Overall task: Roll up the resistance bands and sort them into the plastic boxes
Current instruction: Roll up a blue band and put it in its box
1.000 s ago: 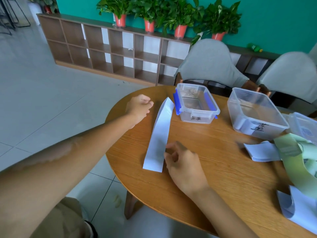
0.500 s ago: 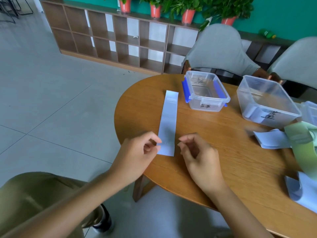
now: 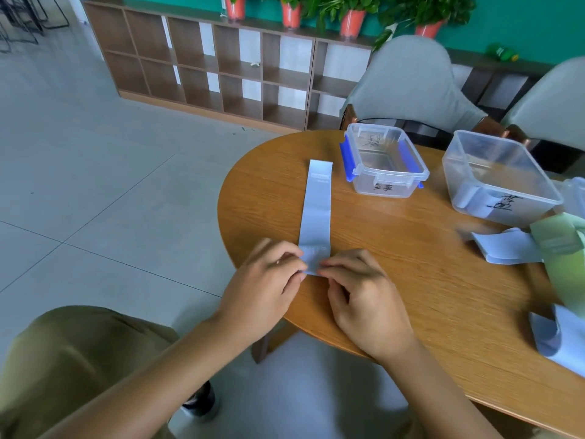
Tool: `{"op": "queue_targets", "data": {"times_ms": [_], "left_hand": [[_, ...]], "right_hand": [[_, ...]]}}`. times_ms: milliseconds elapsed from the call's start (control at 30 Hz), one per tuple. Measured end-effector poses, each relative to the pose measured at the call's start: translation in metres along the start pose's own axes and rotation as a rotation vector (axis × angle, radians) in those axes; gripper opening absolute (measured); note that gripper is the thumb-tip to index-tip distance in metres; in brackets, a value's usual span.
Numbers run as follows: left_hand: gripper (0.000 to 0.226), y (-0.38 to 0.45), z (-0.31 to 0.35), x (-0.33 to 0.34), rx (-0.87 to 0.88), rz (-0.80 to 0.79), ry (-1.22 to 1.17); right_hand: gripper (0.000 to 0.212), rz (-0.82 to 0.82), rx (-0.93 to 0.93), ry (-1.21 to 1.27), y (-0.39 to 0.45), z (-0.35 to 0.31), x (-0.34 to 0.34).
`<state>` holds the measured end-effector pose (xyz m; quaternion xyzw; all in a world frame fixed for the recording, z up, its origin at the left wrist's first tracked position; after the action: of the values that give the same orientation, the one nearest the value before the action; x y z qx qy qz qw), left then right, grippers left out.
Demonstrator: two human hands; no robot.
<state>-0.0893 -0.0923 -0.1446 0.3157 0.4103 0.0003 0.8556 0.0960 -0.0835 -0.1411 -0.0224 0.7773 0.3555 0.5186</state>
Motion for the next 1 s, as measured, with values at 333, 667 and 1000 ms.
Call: {"op": "queue_targets", "data": {"times_ms": [333, 667, 1000], "left_hand": [[0.020, 0.012, -0.007, -0.005, 0.219, -0.124, 0.140], [0.034, 0.010, -0.011, -0.002, 0.289, -0.205, 0.267], [0.013, -0.008, 0.000, -0.005, 0.269, -0.126, 0.102]], "right_hand": [[0.012, -0.021, 0.039, -0.007, 0.000, -0.001, 0.001], [0.005, -0.047, 0.022, -0.001, 0.001, -0.001, 0.001], [0.003, -0.038, 0.020, 0.013, -0.005, -0.005, -0.002]]}}
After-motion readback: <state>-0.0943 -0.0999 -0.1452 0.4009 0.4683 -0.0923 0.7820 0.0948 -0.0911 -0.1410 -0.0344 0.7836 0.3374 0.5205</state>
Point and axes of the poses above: each hand's wrist, its own y-axis towards the middle knuckle, its own x-axis out of the palm, z = x × y, the point moved 2 cm from there along y, towards the middle knuckle, and after that the axes turned 9 degrees about -y, right-handed, at the moved point
